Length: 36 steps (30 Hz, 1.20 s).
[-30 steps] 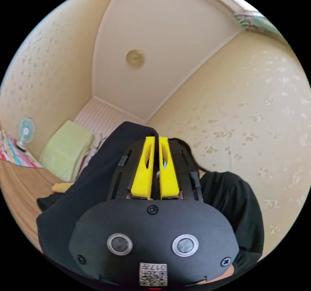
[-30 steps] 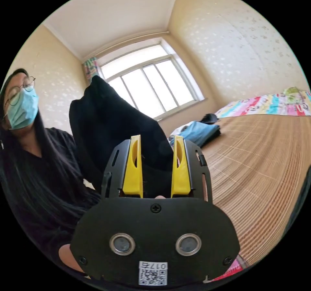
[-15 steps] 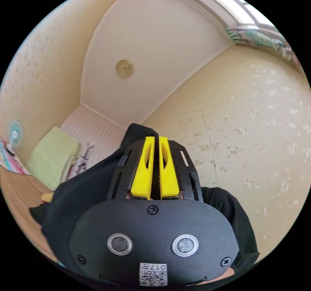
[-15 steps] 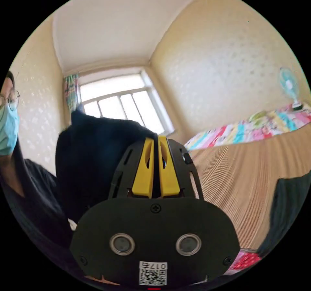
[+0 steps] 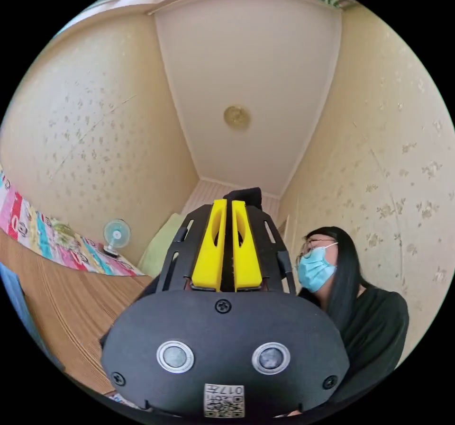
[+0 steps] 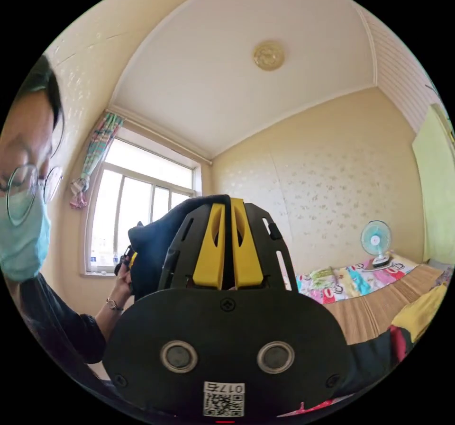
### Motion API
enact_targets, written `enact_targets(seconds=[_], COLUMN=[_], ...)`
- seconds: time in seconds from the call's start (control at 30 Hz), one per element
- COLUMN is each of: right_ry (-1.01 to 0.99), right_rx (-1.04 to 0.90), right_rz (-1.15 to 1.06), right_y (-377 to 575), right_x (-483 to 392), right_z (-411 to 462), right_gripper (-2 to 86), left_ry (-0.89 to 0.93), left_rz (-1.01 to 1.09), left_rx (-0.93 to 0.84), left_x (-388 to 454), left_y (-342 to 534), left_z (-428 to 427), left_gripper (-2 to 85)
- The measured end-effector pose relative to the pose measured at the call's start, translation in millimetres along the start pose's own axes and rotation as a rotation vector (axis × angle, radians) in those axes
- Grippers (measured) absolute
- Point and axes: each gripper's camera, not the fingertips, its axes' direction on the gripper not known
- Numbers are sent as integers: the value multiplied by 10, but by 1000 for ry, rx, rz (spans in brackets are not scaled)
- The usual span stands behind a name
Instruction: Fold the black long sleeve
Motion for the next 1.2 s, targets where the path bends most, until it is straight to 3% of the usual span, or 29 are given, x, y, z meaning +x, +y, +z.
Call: enact_targets(seconds=[0.13,0.23,0.3,0.4,0.53,0.7,0.8,0.97,1.07,1.2], right_ry=[159,349,457,581,475,290,289,344,381,392], right_rx=[-190,-401,-632,-1003,-977,-1233,-1308,-1328,-1205,-1215], right_rz=[-31,-88,-183,-74,-79,55,92,56,35,80], right_y=[-248,-218,146,1010,1855,3772,4635,5479,5535,5506], right_x=[204,761,1443,2249,2239,2121,1930,1542,1259,1039], right_z=[747,2035,3465,4449,4330,4128,3802,3148,2638,2244], right_gripper=[34,41,60,89,89,110,107,102,86,75], left_ry=[-431,-642,-861,-1055,-987,-906,-976,-1019,-1026,-965], left_rz=[104,84,70,12,41,-140,-135,-90,-175,-320], left_rx=[-108,-267,-433,-693,-780,-1041,-1108,-1072,-1030,-903], left_x=[-98,-1041,-2098,-3021,-3341,-3667,-3431,-2827,-2486,-1897], left_y=[-382,-688,-746,-266,857,3015,3818,4415,4446,4301], left_z=[812,1769,2492,2894,2912,2690,2461,2058,1789,1276], left_gripper=[4,13,31,61,75,83,89,97,71,44])
